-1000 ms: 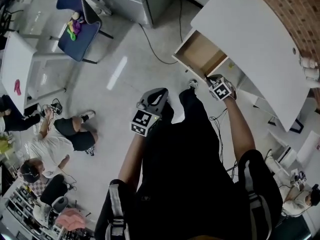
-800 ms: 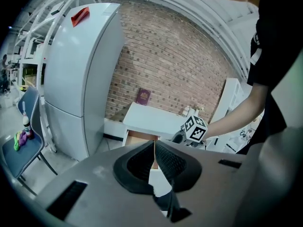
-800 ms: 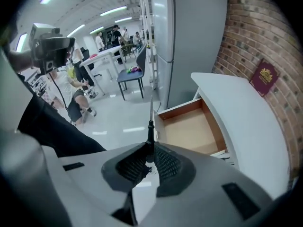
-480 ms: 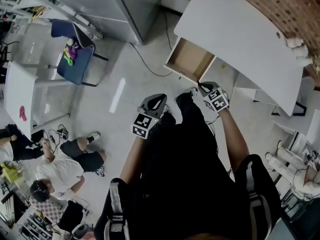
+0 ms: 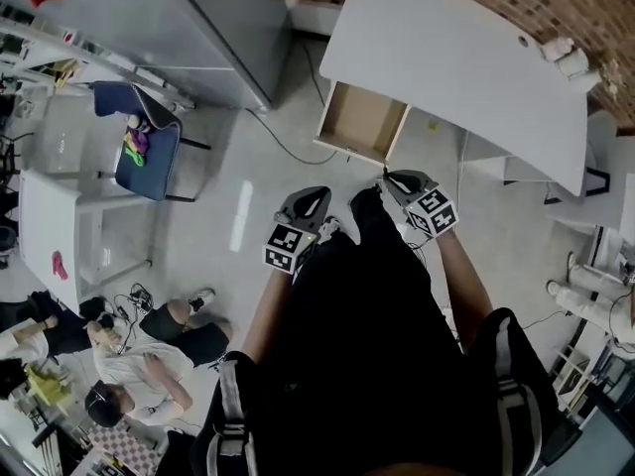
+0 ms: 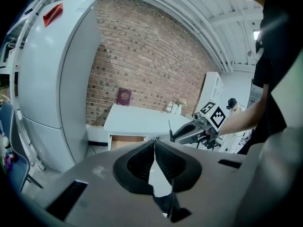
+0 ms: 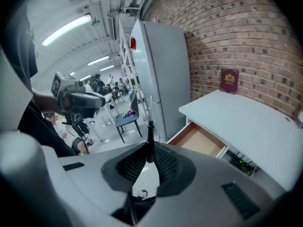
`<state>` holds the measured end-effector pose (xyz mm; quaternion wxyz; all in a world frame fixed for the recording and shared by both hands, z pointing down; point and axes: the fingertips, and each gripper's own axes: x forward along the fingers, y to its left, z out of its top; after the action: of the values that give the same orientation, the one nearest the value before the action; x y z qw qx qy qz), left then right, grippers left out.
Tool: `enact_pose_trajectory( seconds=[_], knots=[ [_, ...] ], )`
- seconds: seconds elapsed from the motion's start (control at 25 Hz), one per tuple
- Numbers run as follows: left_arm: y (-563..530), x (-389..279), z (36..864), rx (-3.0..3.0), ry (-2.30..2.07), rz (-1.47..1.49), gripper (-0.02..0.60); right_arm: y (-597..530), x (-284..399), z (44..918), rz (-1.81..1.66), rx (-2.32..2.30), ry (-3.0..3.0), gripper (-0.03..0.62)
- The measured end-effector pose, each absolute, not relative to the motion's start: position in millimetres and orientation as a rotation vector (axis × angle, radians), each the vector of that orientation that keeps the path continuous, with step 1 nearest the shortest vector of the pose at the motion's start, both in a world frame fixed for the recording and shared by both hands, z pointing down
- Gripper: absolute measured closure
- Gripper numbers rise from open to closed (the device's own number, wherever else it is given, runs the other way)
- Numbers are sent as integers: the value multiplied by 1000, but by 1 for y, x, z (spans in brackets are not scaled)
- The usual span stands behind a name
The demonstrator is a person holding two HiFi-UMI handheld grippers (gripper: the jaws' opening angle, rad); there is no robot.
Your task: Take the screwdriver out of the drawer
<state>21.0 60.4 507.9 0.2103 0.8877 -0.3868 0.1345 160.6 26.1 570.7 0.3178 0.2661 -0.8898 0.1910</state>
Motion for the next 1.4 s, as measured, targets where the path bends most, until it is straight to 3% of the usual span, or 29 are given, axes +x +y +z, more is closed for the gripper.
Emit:
enact_pose_trajectory(
  seconds=[1.4],
  knots=[
    [87,27,499,2531,-1009,419,563,76,161,517,606,792,-2603,488]
  ],
)
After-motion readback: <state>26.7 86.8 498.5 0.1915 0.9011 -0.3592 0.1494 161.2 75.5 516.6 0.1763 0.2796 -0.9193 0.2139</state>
